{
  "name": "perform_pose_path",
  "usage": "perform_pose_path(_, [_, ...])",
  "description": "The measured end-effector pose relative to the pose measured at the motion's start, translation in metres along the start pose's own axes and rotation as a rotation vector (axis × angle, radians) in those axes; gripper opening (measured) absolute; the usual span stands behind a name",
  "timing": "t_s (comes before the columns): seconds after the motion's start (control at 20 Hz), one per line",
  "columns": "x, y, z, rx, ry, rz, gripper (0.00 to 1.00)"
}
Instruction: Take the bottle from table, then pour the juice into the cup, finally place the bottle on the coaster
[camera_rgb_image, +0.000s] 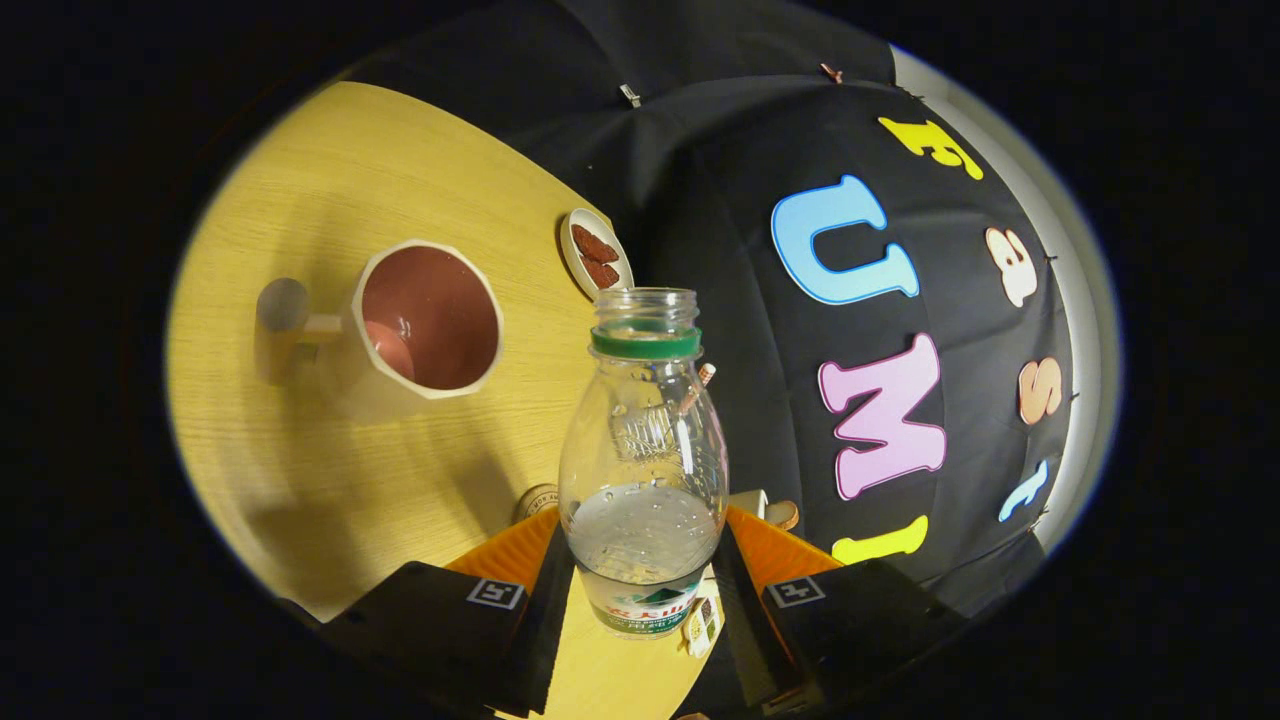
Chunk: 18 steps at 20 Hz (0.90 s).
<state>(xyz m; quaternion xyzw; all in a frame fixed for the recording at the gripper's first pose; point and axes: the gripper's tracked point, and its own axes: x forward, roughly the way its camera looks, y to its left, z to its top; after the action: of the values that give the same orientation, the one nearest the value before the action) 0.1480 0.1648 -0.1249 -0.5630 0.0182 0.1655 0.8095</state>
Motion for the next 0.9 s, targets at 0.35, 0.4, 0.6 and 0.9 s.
perform_pose_path(0.35, [0.007, 0.006, 0.009, -0.137, -0.020, 0.014, 0.73])
perform_pose_path(0.4, [0.010, 0.005, 0.009, -0.150, -0.021, 0.015, 0.73])
perform_pose_path(0.6, [0.016, 0.008, 0.006, -0.212, -0.010, 0.025, 0.73])
perform_pose_path(0.9, [0.020, 0.012, 0.003, -0.296, 0.009, 0.036, 0.72])
